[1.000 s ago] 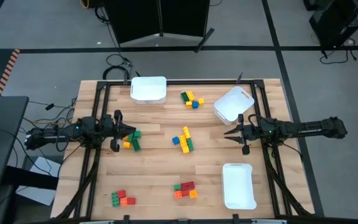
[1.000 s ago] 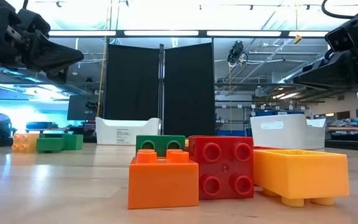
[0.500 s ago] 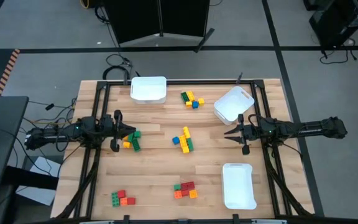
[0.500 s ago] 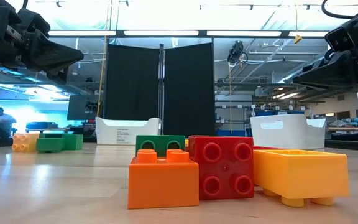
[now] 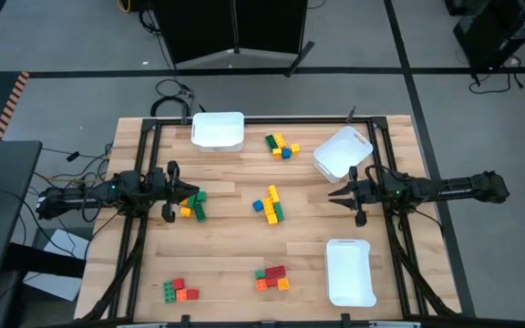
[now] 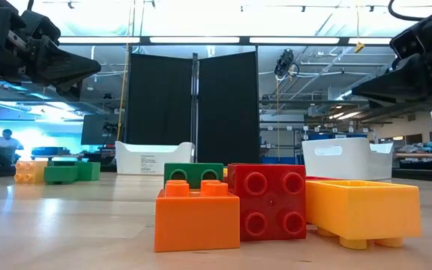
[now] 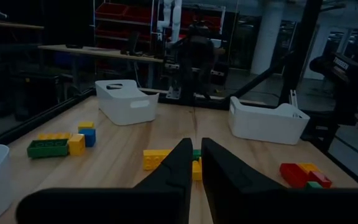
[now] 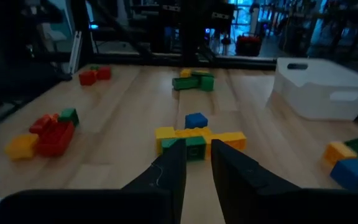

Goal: Sort blocks by size
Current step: Put the yellow 8 stud gamepiece into the top right white bin

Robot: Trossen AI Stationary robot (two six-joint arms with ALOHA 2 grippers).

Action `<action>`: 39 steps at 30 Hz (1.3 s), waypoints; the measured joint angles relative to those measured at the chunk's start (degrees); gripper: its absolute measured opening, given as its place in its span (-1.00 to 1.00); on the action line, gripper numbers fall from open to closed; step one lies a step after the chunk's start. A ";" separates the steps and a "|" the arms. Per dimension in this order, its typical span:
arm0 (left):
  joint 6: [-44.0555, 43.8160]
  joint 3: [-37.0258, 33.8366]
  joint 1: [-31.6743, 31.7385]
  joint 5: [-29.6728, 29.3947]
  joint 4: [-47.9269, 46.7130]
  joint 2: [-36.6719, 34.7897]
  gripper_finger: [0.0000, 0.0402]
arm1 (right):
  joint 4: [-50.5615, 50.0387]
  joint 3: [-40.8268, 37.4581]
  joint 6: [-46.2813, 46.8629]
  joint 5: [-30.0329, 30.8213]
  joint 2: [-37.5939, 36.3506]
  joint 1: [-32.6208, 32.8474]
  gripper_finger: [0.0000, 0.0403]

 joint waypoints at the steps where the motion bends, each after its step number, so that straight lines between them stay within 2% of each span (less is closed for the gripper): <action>1: 0.00 0.00 -0.01 0.00 0.00 0.00 -0.78 | 0.17 0.00 1.75 0.00 0.00 0.01 -0.57; 11: 0.00 -0.02 0.00 0.04 0.00 0.00 -0.78 | 1.84 0.63 4.63 -0.02 0.02 0.01 -0.60; 16: 0.00 -0.02 -0.01 0.04 0.00 0.00 -0.78 | 1.37 4.72 3.11 -0.04 1.15 0.01 -0.66; 20: 0.00 -0.02 -0.02 0.04 0.00 0.00 -0.78 | -1.70 10.98 1.82 -0.04 5.58 0.01 -0.73; 26: 0.00 0.00 0.00 0.04 0.00 0.00 -0.78 | -14.68 24.42 -0.58 2.39 17.74 0.01 -0.82; 34: 0.00 0.00 0.00 0.04 0.00 0.00 -0.78 | -24.92 43.77 10.58 3.62 38.50 0.01 -0.95; 39: -0.02 -0.01 -0.02 0.04 0.00 0.00 -0.78 | -32.69 58.34 14.09 7.70 51.28 0.01 -0.93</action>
